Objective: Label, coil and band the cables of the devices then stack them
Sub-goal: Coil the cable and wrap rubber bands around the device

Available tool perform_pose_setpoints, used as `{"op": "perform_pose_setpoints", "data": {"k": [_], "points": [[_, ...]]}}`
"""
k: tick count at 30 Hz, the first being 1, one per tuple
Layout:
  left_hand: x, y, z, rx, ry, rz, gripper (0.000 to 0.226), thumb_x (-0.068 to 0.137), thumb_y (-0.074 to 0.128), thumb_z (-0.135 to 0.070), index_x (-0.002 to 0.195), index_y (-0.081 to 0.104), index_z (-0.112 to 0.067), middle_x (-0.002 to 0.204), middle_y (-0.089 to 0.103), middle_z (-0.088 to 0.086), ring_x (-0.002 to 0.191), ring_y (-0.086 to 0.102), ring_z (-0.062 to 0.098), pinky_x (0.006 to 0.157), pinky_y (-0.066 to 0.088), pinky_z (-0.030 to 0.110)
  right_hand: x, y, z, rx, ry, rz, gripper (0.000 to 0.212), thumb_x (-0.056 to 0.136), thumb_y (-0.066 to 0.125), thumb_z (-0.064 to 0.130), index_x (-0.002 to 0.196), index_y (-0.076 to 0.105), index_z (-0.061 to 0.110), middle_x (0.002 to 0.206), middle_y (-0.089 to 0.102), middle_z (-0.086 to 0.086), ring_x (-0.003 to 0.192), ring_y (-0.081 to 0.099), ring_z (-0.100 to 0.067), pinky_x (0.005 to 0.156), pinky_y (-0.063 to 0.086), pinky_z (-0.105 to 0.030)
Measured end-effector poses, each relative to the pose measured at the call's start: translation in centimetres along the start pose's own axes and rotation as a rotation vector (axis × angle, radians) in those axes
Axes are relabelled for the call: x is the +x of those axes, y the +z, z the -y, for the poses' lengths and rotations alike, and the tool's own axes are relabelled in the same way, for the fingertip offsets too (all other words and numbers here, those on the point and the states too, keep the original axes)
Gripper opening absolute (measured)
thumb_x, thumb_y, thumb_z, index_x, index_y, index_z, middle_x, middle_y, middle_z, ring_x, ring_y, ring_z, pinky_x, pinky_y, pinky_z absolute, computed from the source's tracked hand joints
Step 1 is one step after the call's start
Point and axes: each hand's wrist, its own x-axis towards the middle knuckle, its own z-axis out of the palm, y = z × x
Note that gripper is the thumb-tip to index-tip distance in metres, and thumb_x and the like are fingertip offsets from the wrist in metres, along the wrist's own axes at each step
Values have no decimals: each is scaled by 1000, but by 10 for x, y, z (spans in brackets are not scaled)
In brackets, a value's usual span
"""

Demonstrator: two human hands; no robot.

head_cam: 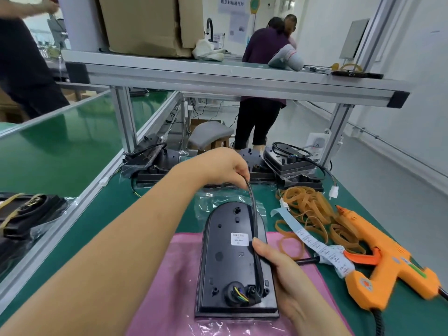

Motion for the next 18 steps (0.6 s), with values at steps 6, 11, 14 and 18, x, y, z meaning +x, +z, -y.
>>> {"op": "perform_pose_setpoints", "data": {"k": [6, 11, 14, 18], "points": [[-8, -19, -8, -1, -81, 140, 24, 94, 61, -25, 116, 72, -25, 111, 67, -14, 98, 58, 4, 90, 40, 19, -1, 4, 1, 72, -18, -6, 31, 72, 67, 25, 91, 77, 4, 102, 71, -23, 86, 72, -35, 61, 58, -39], [-13, -22, -24, 198, -172, 115, 24, 95, 55, -25, 108, 74, -22, 109, 71, -6, 86, 55, 10, 79, 46, 26, 0, 8, 3, 130, -55, -2, 26, 72, 65, 25, 83, 78, 5, 98, 72, -22, 81, 72, -35, 57, 58, -39], [-16, -18, -31, 341, -216, 81, 17, 91, 52, -19, 94, 69, -20, 91, 65, -2, 79, 51, 16, 70, 46, 30, -1, 10, 6, 163, -96, -2, 22, 73, 65, 24, 77, 79, 8, 95, 73, -21, 79, 73, -34, 58, 58, -39], [-22, -16, -34, 182, -320, 147, 14, 92, 44, -6, 86, 49, -17, 66, 67, 2, 52, 64, 16, 51, 52, 23, -1, 14, 9, 193, -117, -5, 21, 73, 66, 26, 76, 79, 10, 95, 74, -19, 79, 73, -34, 56, 58, -40]]}}
